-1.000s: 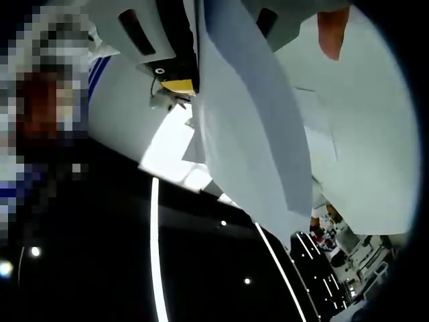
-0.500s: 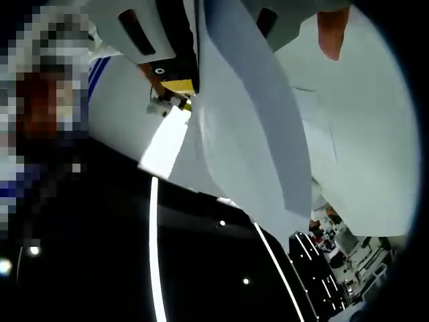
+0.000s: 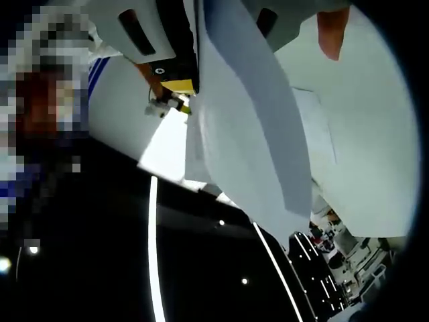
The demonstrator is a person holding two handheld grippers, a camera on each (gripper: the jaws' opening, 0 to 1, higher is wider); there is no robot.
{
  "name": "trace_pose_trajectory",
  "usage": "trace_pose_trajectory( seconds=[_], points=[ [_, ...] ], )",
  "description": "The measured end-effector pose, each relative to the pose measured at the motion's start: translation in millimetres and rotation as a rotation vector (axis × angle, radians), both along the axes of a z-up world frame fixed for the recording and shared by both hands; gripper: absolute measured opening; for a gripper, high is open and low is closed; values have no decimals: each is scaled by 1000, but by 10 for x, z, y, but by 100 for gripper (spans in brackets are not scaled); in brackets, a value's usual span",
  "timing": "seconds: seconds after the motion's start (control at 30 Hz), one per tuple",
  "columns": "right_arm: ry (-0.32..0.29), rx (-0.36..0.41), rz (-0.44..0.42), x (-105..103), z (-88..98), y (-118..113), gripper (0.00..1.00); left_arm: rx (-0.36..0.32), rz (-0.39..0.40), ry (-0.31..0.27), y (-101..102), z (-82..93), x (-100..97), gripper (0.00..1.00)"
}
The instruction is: Organize the stack of printing papers by aligning and flattening the scattered papers on the table
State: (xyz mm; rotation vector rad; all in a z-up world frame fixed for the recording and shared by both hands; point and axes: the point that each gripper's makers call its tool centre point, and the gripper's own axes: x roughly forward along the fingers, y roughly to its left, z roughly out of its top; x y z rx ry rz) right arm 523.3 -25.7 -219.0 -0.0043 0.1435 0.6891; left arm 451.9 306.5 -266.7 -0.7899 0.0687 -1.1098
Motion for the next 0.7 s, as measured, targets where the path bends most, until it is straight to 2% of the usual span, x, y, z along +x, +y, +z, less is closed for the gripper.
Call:
trace_pose_trajectory(
  seconds=[0.1, 0.2, 0.43, 0.7],
  points=[
    [-3, 9, 7, -3, 29, 11, 0, -2, 0, 1, 4, 2, 2, 6],
    [0, 51, 32, -40, 101, 37, 0, -3, 1, 4, 14, 2, 12, 6],
    [-10, 48, 40, -71, 151, 45, 0, -2, 1, 14, -20, -11, -3, 6],
    [-1, 130, 78, -136, 255, 52, 0, -3, 2, 40, 27, -34, 63, 6]
  ],
)
